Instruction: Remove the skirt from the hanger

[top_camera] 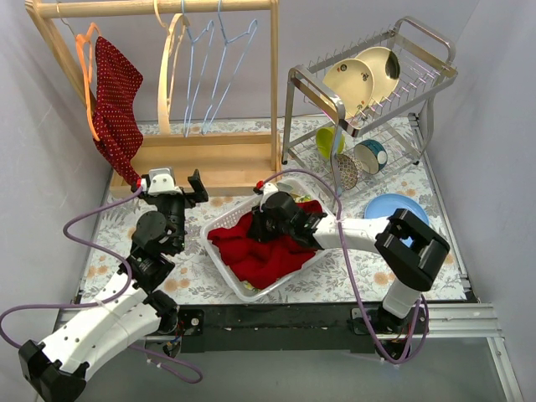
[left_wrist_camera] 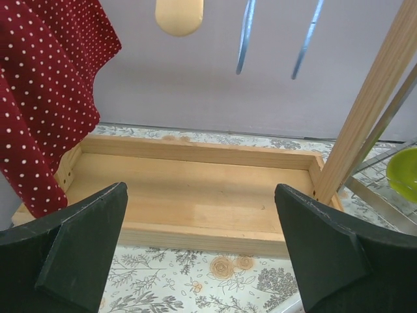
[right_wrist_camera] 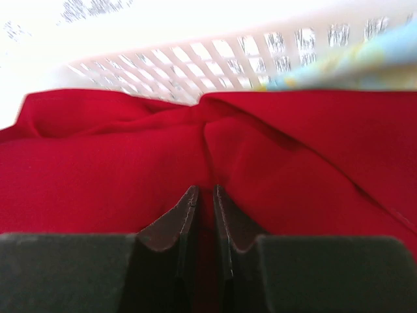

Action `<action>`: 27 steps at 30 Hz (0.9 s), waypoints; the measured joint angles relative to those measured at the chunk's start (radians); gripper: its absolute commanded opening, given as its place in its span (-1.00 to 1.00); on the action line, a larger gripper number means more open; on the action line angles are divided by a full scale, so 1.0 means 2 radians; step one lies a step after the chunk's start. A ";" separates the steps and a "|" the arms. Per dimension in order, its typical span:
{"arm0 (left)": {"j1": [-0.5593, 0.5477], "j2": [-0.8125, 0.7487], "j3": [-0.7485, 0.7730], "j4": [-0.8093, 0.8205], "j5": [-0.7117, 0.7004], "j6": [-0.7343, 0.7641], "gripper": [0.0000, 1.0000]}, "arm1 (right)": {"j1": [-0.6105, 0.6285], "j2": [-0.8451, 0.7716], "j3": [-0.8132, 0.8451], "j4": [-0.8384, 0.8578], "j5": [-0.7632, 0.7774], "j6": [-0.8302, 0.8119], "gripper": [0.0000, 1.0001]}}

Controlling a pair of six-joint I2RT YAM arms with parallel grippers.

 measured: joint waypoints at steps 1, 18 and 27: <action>0.000 0.002 0.002 -0.004 -0.004 -0.002 0.93 | 0.000 -0.001 0.000 0.006 0.000 0.000 -0.56; 0.020 0.094 0.232 -0.171 -0.059 -0.035 0.92 | -0.024 -0.190 0.083 -0.175 0.074 -0.086 -0.41; 0.199 0.177 0.343 -0.262 0.029 -0.073 0.89 | -0.039 -0.278 -0.033 -0.227 0.143 -0.097 -0.52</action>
